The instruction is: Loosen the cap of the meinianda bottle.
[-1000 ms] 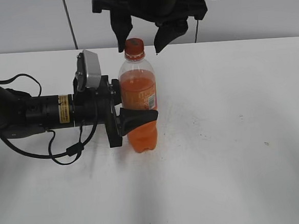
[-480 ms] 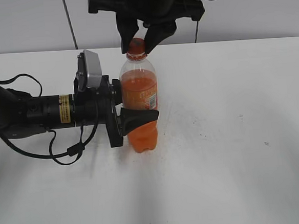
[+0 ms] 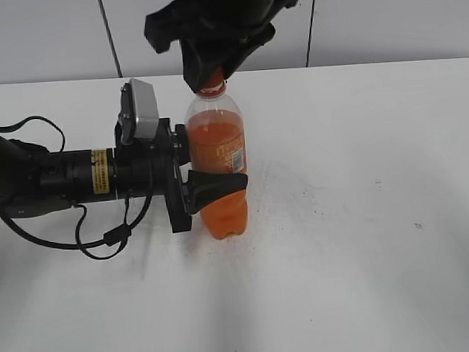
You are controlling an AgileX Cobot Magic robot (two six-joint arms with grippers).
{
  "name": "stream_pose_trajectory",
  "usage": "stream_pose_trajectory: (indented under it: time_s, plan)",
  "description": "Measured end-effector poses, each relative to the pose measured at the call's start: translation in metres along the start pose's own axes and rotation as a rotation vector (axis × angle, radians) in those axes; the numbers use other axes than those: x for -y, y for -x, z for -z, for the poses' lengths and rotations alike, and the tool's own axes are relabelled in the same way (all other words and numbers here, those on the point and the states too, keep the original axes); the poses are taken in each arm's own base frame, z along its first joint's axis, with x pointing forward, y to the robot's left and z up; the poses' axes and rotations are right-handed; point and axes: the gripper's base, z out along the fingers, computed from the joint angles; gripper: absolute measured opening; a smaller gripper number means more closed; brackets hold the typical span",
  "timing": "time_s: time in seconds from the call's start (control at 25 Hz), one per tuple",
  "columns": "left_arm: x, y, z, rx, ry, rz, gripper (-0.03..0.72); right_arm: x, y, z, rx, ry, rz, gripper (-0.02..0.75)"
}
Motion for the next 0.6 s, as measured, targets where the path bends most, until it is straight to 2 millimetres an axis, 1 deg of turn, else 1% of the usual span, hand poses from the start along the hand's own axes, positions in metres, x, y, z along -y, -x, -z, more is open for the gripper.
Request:
stream_pose_trajectory:
  time_s: [0.28,0.4,0.6]
  plan:
    - [0.0003,0.0000,0.0006,0.001,-0.006,-0.013,0.419,-0.0020,-0.0005,0.0006,-0.001,0.031,0.493,0.272]
    - [0.0003,0.0000,0.0006,0.001,-0.007,-0.015,0.419,-0.0018,-0.0006,0.0006,0.000,0.030,0.650,0.272]
    - [0.0001,0.0001,0.0006,0.002,-0.005,-0.014,0.419,-0.0012,-0.0005,0.0009,0.000,0.023,0.831,0.272]
